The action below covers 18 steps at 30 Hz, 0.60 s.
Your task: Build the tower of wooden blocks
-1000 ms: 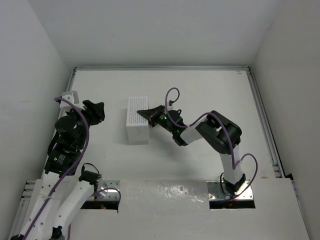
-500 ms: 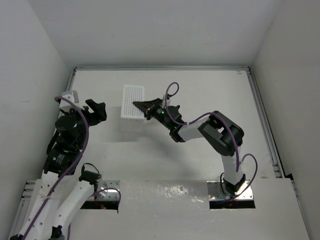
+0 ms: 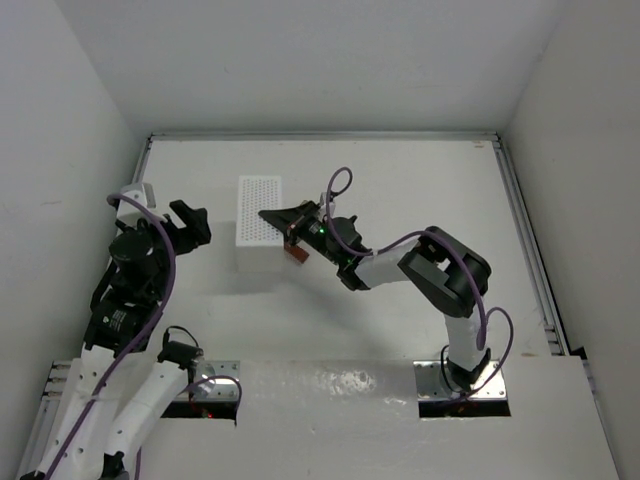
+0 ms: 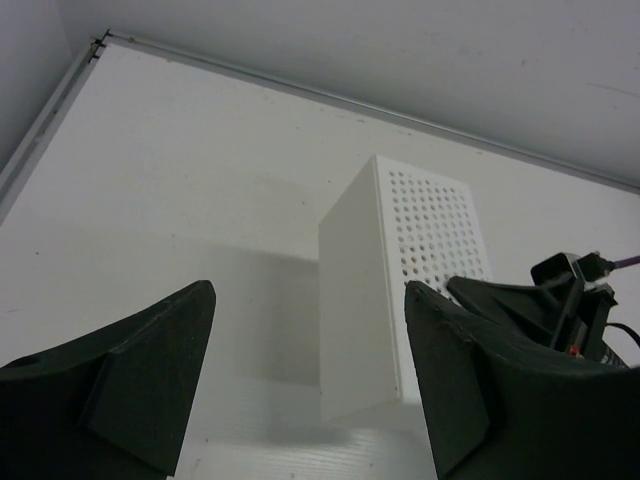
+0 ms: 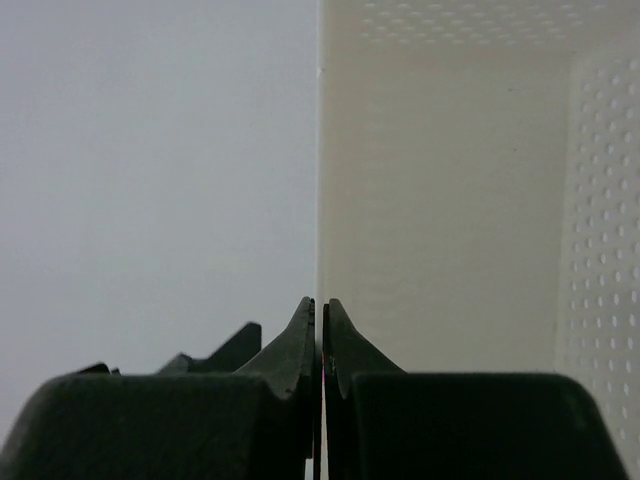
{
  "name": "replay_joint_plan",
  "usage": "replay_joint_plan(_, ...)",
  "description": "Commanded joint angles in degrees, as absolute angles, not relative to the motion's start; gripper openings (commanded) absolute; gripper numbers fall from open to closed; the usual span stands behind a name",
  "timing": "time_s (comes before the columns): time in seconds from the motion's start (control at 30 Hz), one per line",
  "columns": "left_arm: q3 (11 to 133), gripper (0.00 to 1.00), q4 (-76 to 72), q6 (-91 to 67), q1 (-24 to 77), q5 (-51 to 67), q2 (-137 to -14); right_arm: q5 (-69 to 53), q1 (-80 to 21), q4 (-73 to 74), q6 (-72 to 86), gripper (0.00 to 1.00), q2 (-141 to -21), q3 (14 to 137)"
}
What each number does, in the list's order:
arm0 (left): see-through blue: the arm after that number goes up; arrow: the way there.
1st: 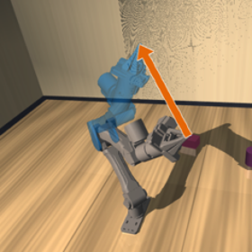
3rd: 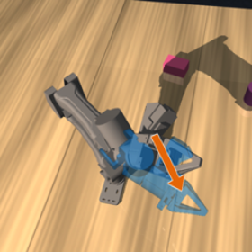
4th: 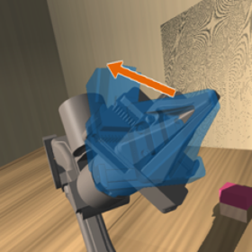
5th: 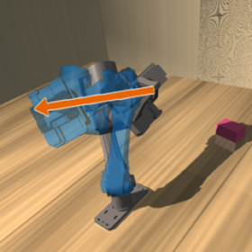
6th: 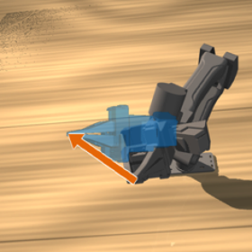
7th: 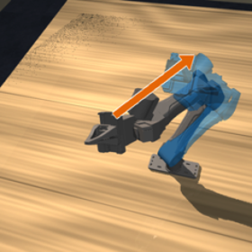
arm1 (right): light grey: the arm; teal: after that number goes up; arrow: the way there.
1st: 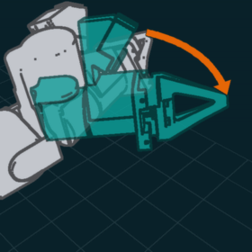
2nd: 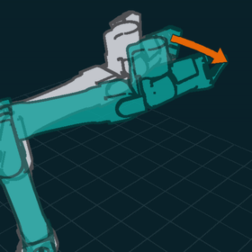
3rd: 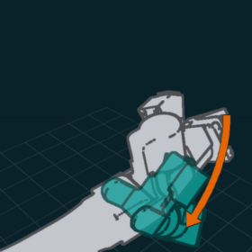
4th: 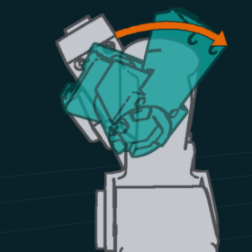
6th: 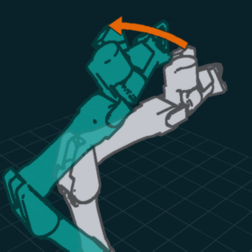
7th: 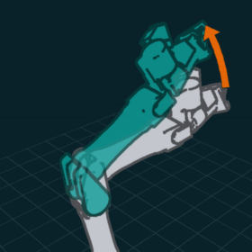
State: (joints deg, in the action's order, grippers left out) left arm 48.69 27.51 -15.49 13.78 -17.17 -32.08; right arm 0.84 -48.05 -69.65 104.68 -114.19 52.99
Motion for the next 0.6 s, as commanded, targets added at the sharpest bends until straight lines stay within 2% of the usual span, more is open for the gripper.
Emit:
replay_joint_plan(0.0,51.3,0.74,27.2,-14.9,13.7,-18.2,-31.3,0.2,-48.9,-96.9,101.2,0.0,-109.9,51.8)
replay_joint_plan(0.1,51.3,0.74,26.8,-15.6,13.7,-17.1,-31.1,-3.4,-48.7,-96.9,102.2,0.0,-112.8,57.5)
replay_joint_plan(0.27,51.1,0.71,24.4,-16.0,13.7,-17.0,-29.4,-11.0,-47.4,-92.6,98.3,0.0,-111.1,59.7)
replay_joint_plan(0.33,50.2,0.69,22.9,-16.7,13.7,-15.8,-28.8,-15.1,-45.7,-84.4,94.7,0.0,-108.3,61.0)
replay_joint_plan(0.4,49.7,0.6,20.8,-17.1,13.7,-14.3,-28.1,-19.2,-44.3,-74.8,87.9,0.0,-105.7,60.7)
replay_joint_plan(0.47,49.7,0.58,20.0,-17.1,13.7,-12.8,-27.7,-22.6,-40.3,-67.7,79.9,0.0,-100.6,59.8)
replay_joint_plan(0.53,49.6,0.48,19.7,-16.1,13.7,-10.8,-27.2,-23.3,-37.1,-54.3,72.6,0.0,-93.1,55.9)
replay_joint_plan(0.57,49.6,0.45,19.6,-15.8,13.7,-10.3,-26.6,-23.6,-33.7,-48.0,63.5,0.0,-90.7,55.4)
